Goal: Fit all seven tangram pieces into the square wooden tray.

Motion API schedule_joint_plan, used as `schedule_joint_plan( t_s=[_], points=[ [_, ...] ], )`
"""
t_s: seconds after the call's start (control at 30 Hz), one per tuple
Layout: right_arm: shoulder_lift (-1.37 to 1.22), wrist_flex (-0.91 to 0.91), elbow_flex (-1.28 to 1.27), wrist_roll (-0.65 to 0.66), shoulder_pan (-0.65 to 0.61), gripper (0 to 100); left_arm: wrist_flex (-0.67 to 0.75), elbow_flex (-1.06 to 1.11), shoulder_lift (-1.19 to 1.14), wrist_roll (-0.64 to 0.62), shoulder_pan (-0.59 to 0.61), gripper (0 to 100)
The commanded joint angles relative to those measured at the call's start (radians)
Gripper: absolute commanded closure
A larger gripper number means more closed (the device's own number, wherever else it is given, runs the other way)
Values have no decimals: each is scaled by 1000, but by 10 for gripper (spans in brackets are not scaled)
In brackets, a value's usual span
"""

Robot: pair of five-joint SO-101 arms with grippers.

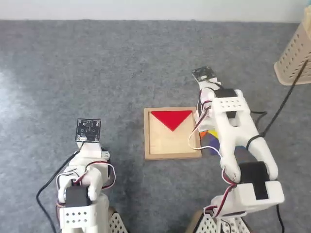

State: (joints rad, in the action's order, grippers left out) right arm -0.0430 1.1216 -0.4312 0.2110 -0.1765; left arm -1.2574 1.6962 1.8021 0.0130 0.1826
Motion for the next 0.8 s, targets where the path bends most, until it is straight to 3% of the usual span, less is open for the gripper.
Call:
schedule_joint_plan(
  t_s=[0.0,0.1,0.4,0.77],
  points=[
    [42,-25,5,9,7,740,-5,-12,17,-8,-3,988],
    [-30,-45,11,9,7,695,-5,-12,17,-8,-3,988],
    [-229,-39,123,9,15,695,-5,-12,17,-8,-3,988],
    [-372,94,316,15,150,696,-5,-12,17,-8,-3,988]
  ],
)
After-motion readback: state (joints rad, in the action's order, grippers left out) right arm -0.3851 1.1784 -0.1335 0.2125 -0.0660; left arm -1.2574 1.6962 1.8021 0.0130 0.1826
